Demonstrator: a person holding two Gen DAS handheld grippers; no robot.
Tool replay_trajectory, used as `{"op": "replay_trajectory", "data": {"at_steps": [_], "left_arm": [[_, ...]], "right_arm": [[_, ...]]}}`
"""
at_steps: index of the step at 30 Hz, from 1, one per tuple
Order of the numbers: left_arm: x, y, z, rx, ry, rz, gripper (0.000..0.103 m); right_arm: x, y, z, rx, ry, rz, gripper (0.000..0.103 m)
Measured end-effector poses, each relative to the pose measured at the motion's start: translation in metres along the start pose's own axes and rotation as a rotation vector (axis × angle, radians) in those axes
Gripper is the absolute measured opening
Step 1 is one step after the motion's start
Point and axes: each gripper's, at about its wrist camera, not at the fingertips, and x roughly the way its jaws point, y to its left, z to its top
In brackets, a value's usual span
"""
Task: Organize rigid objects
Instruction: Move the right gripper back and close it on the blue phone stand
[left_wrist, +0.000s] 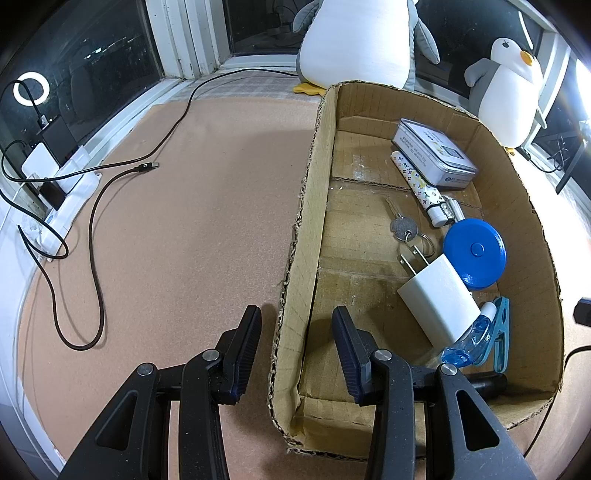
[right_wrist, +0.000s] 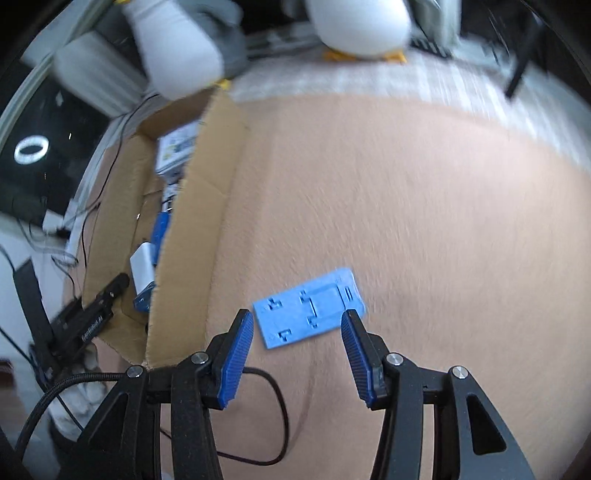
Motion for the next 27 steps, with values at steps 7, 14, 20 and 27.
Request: {"op": "replay_trajectory", "data": {"at_steps": [7, 14, 20, 27], "left_arm": [[0.000, 0.000, 0.000, 0.000, 0.000, -0.001, 0.043], [0.000, 0.000, 0.000, -0.001, -0.001, -0.003, 0.043], [0.000, 0.001, 0.000, -0.004, 0.000, -0.008, 0.044], [0.000, 0.001, 0.000, -0.007, 0.001, -0.012, 0.044]], "right_arm": [[0.023, -0.031, 0.000, 0.237, 0.091, 0.154, 0.046], [0.027, -0.036, 0.011, 0.299, 0.069, 0.144, 0.046], [0.034, -0.010, 0.029, 0.208, 0.047, 0.052, 0.046], [0.047, 0.041, 0.033, -0.017, 0.029, -0.171, 0.048]]}}
